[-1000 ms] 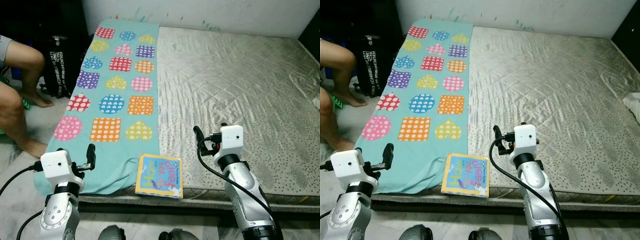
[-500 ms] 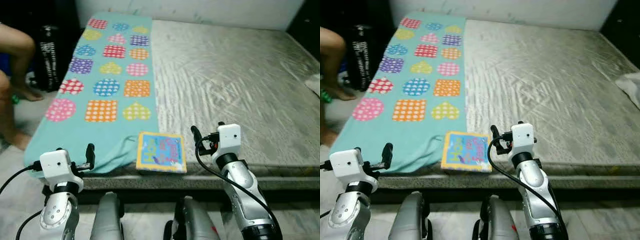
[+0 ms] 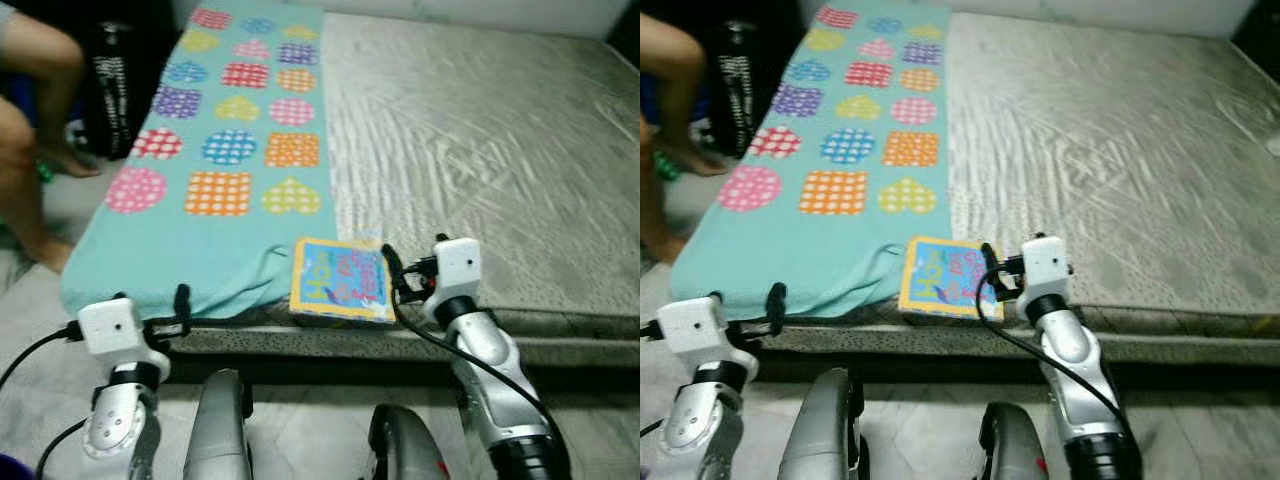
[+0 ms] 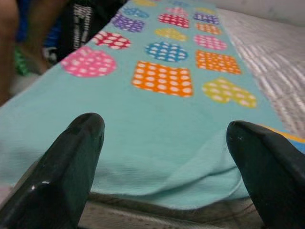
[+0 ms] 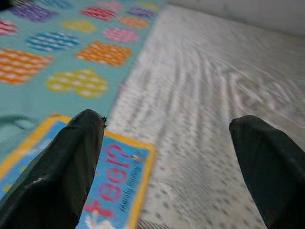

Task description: Clean up the room

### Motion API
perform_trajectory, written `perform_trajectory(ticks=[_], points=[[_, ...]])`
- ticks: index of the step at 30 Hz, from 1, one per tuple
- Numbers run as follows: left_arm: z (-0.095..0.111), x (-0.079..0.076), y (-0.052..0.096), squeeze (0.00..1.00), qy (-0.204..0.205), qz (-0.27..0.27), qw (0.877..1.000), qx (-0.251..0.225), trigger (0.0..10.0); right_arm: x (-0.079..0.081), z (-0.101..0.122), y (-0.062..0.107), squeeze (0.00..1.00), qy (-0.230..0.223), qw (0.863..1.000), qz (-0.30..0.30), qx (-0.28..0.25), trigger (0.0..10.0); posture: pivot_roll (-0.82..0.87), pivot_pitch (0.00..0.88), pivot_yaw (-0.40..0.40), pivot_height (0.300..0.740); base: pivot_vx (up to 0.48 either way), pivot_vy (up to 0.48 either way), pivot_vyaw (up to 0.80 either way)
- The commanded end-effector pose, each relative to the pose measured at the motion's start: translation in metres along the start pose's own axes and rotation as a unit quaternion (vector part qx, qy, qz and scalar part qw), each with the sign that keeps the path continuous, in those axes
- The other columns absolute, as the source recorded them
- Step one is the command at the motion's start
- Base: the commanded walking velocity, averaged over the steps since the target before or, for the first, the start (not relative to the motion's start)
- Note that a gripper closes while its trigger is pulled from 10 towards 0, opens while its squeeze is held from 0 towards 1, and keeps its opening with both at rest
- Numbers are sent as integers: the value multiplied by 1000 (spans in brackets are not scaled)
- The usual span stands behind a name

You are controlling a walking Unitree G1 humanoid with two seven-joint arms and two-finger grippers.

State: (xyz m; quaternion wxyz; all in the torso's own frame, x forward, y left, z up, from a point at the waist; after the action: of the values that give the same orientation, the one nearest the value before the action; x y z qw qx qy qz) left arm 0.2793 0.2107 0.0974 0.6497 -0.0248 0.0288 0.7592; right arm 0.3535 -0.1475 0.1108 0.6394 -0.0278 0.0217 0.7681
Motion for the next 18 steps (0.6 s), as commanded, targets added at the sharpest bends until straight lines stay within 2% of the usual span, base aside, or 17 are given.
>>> perform_trajectory(ticks=[1, 13, 18], points=[[5, 3, 1, 0, -5, 2, 1000, -5, 10000, 3, 5, -3, 0, 1, 1000, 6, -6, 10000, 81, 232, -101, 589, 330, 0, 0], [8, 3, 3, 0, -4, 0, 1000, -2, 10000, 3, 2, 1, 0, 5, 1000, 8, 2, 10000, 73, 268, -99, 589, 315, 0, 0], [6, 4, 2, 0, -11, 4, 1000, 7, 10000, 3, 2, 1, 0, 4, 1000, 7, 2, 10000, 76, 271, -96, 589, 0, 0, 0]])
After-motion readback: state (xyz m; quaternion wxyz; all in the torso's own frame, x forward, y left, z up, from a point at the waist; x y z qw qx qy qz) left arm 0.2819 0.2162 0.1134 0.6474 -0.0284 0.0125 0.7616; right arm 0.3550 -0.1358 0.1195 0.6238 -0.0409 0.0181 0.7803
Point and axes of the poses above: a point about 5 cm out from each wrist's last joint towards the gripper, its own y axis pointing back from the gripper into the wrist, its own z axis along the axis of the wrist's last joint, x = y × z, the point moved 5 cm from there along -y, pointing out of the wrist towards the gripper, and after that the axes turned 2 degrees about -y, right-handed, at the moved point
